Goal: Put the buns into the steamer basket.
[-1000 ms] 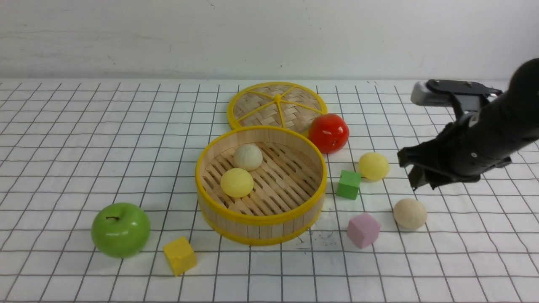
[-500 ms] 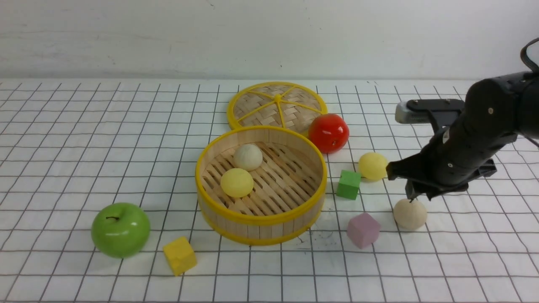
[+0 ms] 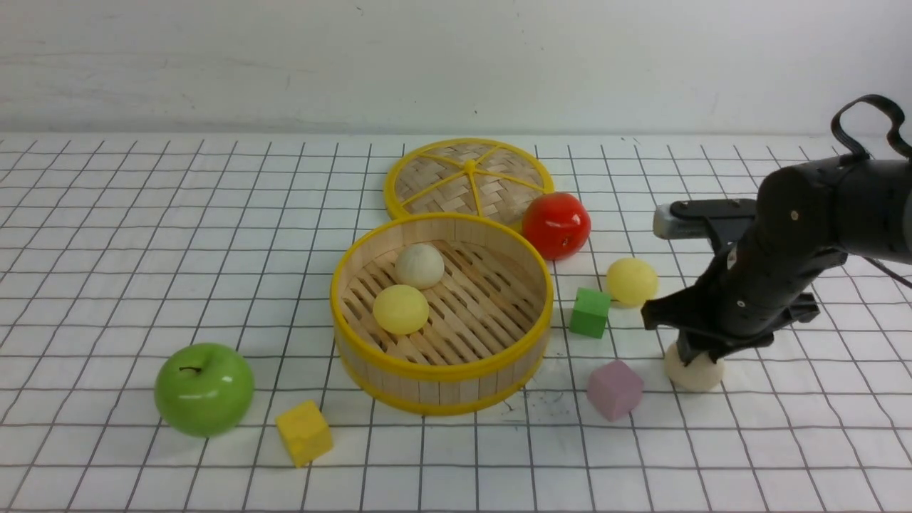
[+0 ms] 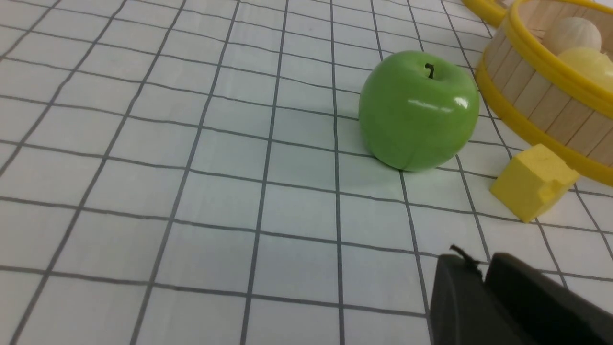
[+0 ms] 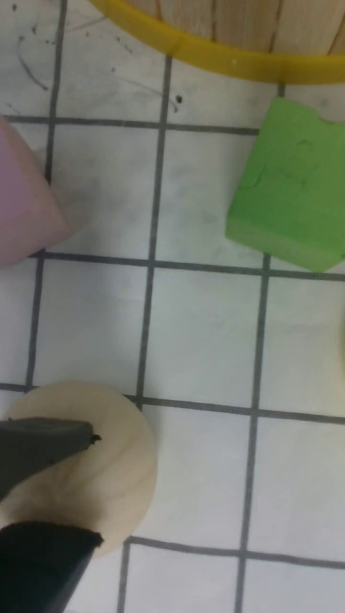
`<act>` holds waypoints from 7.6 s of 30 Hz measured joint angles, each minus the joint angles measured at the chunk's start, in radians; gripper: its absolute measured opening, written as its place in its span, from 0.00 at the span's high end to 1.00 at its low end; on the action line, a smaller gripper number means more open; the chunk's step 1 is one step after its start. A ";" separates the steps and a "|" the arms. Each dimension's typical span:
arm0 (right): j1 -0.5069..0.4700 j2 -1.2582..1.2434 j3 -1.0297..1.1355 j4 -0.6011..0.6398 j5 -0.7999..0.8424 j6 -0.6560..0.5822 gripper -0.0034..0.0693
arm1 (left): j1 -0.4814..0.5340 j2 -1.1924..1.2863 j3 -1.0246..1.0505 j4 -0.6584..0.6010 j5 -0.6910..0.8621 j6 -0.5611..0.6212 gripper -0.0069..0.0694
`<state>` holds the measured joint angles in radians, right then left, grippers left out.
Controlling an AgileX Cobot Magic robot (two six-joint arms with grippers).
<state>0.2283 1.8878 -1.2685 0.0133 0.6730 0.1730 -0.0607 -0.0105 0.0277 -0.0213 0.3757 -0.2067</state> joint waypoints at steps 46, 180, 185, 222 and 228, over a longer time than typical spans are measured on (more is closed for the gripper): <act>0.254 0.144 -0.298 0.427 -0.052 -0.375 0.91 | 0.000 0.000 0.000 0.000 0.000 0.000 0.74; 0.112 -0.304 -0.298 0.225 0.551 -0.205 0.62 | 0.000 0.000 0.003 0.000 0.000 0.000 0.60; 0.112 -0.381 -0.291 0.189 0.567 -0.185 0.76 | 0.000 0.000 0.003 0.000 0.000 0.000 0.60; 0.111 -1.314 0.485 0.269 0.489 -0.018 0.98 | 0.000 0.000 0.003 0.000 0.000 0.000 0.60; 0.111 -1.321 0.486 0.269 0.524 -0.018 0.97 | 0.000 0.000 0.003 0.000 0.000 0.000 0.60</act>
<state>0.3395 0.5670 -0.7822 0.2824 1.1969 0.1554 -0.0607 -0.0105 0.0307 -0.0213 0.3757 -0.2067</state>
